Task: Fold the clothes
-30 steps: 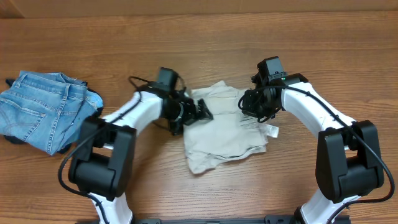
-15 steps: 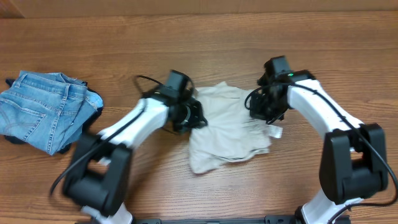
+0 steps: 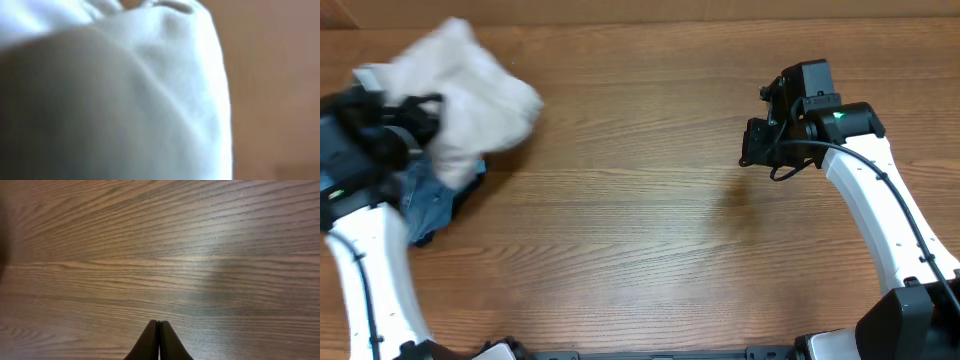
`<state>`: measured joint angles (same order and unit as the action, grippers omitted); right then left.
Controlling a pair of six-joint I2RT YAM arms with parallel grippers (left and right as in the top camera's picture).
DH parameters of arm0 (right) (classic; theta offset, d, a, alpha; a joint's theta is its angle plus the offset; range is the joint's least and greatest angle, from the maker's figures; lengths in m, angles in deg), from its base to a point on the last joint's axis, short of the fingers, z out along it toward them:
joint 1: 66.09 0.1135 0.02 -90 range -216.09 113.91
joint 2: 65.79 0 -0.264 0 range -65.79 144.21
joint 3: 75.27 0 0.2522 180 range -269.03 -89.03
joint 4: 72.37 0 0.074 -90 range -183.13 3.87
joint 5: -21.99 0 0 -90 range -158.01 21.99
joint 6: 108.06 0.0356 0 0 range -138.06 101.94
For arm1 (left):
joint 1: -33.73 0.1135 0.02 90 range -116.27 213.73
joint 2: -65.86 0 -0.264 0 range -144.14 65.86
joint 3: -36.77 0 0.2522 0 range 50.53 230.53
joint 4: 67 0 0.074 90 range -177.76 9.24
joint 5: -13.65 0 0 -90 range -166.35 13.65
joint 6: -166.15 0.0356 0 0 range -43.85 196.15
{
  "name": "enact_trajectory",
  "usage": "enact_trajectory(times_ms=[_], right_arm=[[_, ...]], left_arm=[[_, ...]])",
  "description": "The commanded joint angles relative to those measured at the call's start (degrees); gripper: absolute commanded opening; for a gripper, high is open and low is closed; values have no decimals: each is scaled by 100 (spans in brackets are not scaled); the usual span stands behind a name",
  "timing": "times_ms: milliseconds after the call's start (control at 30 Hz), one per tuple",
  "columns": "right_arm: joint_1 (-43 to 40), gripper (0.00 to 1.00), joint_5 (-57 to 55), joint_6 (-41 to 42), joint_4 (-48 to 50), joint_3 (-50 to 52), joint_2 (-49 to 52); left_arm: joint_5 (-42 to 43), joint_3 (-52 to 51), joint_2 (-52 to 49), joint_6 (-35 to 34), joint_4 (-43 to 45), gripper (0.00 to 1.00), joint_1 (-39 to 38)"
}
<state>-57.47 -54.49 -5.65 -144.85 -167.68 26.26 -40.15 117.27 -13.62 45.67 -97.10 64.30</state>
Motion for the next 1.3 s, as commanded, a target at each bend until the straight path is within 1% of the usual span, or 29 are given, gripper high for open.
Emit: enact_trajectory(times_ms=[0,33,100,167,200,233,267,300,333,367,433,467,533,567,600,667,700,733,767,800,900,933,967,1033,1067,1100,1167,1233,1267], right_arm=[[4,5,28,-26,-20,-90,-44],[4,5,28,-26,-61,-90,-44],[4,4,28,-26,-125,-90,-44],[4,4,26,-26,-142,-90,-44],[4,4,26,-26,-142,-90,-44],[4,4,26,-26,-146,-90,-44],[4,4,26,-26,-160,-90,-44],[4,4,26,-26,-170,-90,-44],[4,4,26,-26,-192,-90,-44],[2,4,26,-28,-208,-90,-44],[4,4,26,-28,-234,-90,-44],[4,4,26,-31,-256,-90,-44],[4,4,26,-31,-275,-90,-44],[4,4,26,-28,-293,-90,-44],[4,4,24,-37,-315,-90,-44],[4,4,4,-50,-380,-90,-44],[4,4,4,-50,-391,-90,-44],[4,4,4,-50,-398,-90,-44],[4,4,4,-50,-402,-90,-44],[4,4,4,-50,-402,-90,-44],[4,4,4,-52,-409,-90,-44],[4,4,4,-52,-422,-90,-44],[4,4,4,-57,-444,-90,-44],[2,4,7,-72,-444,-94,-44],[2,4,7,-70,-431,-105,-46],[2,5,9,-70,-450,-146,-52],[2,5,83,-68,-581,-278,-133],[2,6,173,-68,-662,-439,-404],[4,8,179,-68,-638,-485,-573]], left_arm=[[1390,291,9,-713,1209,4,1058],[1488,337,-9,-715,1327,4,1318],[1768,363,-68,-409,1132,4,1600],[1867,363,-190,212,219,4,1725],[1611,361,-269,658,-496,4,1729],[1292,361,-330,922,-1019,4,1729],[697,361,-409,1235,-1718,4,1729],[302,361,-461,1401,-2127,4,1731],[-109,361,-498,1547,-2472,5,1738],[-490,361,-501,1572,-2632,9,1746],[-984,361,-501,1572,-2658,13,1797],[-1097,361,-498,1572,-2616,18,1847],[-1139,361,-503,1569,-2382,39,2041],[-1141,361,-505,1499,-2155,41,2179],[-1158,361,-505,1449,-2002,50,2271],[-1279,361,-505,1025,-1945,54,2533],[-1263,361,-505,960,-1987,85,2634],[-1189,361,-505,964,-2033,98,2682],[-1001,361,-505,966,-2090,100,2706],[-573,361,-501,966,-2144,100,2715],[970,378,-297,1012,-2302,100,2719],[1526,411,-175,1189,-2354,100,2719],[2223,481,-4,1478,-2459,100,2717],[3320,636,367,2096,-2820,100,2653],[3565,741,616,2457,-3097,100,2551],[3458,868,868,2756,-3381,100,2389],[2771,1329,1322,3506,-4264,100,2028],[1292,2074,1692,4531,-5335,100,1353],[623,2354,1781,4656,-5608,100,896]])
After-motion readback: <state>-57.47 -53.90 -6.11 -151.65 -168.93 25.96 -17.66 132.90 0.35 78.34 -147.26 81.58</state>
